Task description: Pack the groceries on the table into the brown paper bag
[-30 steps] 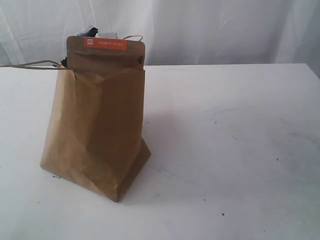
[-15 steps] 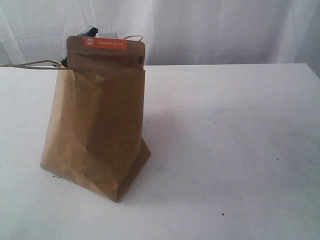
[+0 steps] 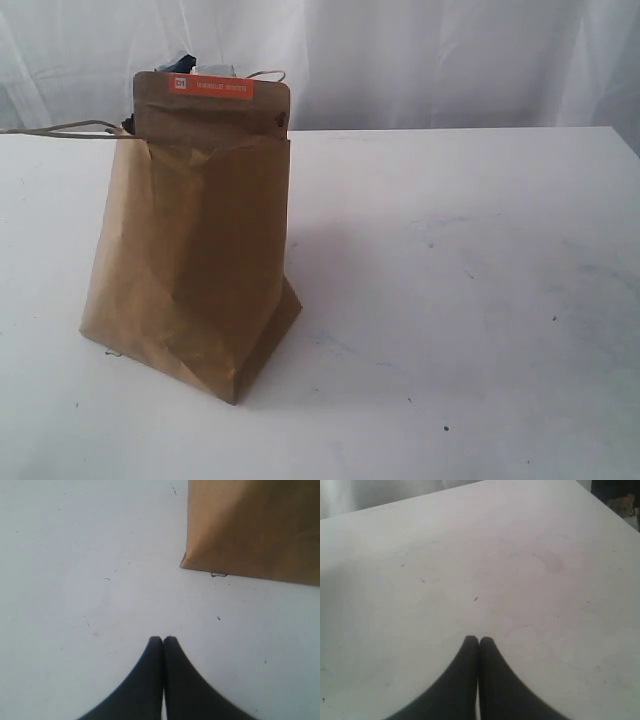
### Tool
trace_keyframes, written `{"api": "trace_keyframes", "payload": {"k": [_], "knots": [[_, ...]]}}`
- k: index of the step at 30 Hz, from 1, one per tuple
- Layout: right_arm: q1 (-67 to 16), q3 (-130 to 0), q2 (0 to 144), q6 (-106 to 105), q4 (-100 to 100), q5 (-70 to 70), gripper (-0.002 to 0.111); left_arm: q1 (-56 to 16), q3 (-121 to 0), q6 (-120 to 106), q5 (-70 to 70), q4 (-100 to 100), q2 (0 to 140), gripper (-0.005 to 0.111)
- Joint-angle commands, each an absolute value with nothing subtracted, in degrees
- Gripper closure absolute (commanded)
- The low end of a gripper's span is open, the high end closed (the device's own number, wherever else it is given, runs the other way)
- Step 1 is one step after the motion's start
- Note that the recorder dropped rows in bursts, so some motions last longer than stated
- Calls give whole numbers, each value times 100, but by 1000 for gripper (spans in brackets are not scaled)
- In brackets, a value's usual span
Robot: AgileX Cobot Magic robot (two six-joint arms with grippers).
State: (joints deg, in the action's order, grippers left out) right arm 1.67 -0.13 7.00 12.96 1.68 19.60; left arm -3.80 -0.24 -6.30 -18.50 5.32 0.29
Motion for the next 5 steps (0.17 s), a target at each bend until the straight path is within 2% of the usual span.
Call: {"api": "trace_keyframes", "payload": {"k": [1, 5], "knots": [[155, 0, 673, 1290, 187, 1971, 108, -410, 0, -621, -1976, 547, 0, 107], [155, 0, 673, 1290, 187, 1971, 108, -410, 0, -621, -1976, 547, 0, 107]]}}
